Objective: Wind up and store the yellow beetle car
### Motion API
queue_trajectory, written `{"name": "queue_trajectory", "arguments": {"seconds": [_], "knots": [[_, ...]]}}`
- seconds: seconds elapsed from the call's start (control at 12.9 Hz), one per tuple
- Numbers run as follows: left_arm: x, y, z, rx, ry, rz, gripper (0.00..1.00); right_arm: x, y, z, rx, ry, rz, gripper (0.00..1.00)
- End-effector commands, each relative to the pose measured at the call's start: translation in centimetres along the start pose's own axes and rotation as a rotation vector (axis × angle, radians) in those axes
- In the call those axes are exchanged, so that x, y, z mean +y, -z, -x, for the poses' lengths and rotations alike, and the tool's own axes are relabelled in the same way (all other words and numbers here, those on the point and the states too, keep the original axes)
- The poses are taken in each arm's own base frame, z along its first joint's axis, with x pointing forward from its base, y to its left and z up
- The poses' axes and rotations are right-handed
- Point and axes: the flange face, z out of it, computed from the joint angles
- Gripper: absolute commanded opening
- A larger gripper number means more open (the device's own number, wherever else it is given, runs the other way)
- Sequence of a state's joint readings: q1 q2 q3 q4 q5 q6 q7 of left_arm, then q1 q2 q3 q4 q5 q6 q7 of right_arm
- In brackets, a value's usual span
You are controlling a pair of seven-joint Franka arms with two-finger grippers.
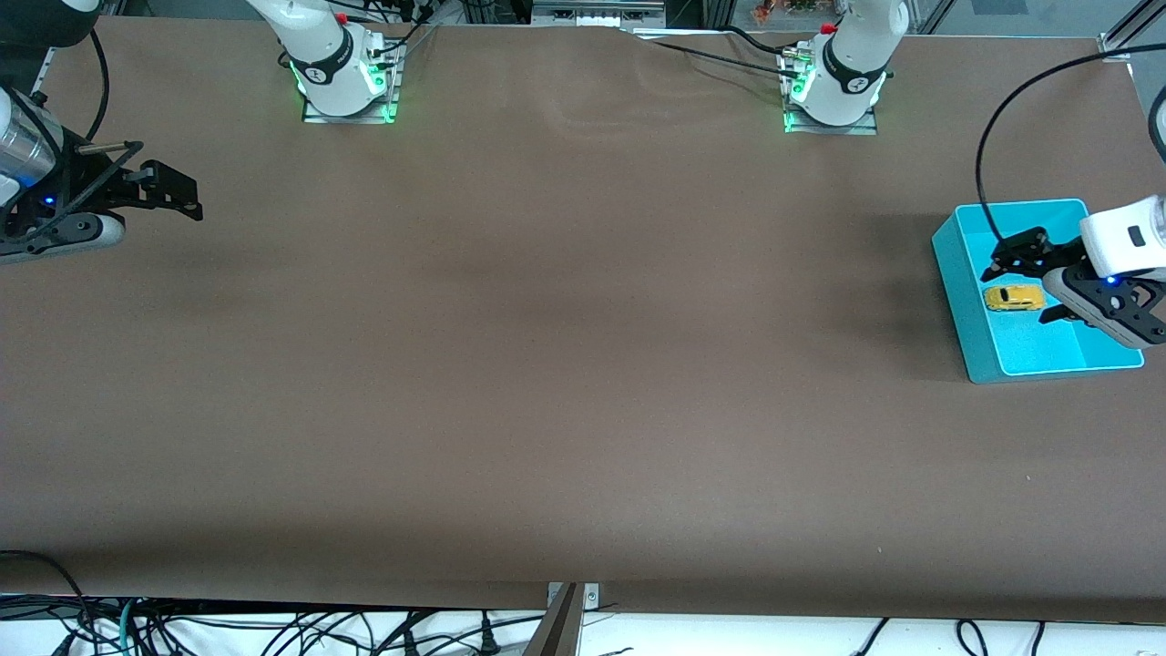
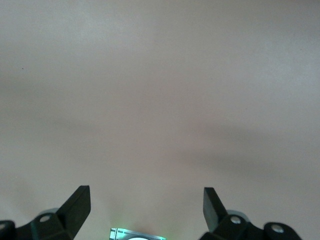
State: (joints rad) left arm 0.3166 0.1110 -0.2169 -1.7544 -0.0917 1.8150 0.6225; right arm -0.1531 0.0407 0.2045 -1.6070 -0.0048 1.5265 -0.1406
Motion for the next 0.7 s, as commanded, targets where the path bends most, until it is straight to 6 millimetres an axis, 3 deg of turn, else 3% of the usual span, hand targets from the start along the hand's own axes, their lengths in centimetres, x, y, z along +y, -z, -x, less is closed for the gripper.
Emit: {"name": "queue_trajectory", "arguments": {"seconds": [0.0, 0.31, 0.62], "knots": [[3.6, 2.8, -1.3, 0.012, 0.225, 0.005, 1.00, 0.2, 0.5, 0.0, -0.004, 0.008, -0.006, 1.00], [6.9, 3.9, -2.2, -0.059, 0.401, 0.009, 1.00, 0.2, 0.5, 0.0, -0.004, 0.008, -0.006, 1.00], [7.8, 4.2, -1.7, -0.099, 0.551, 0.007, 1.00, 0.2, 0.5, 0.0, -0.004, 0.008, -0.006, 1.00]]}}
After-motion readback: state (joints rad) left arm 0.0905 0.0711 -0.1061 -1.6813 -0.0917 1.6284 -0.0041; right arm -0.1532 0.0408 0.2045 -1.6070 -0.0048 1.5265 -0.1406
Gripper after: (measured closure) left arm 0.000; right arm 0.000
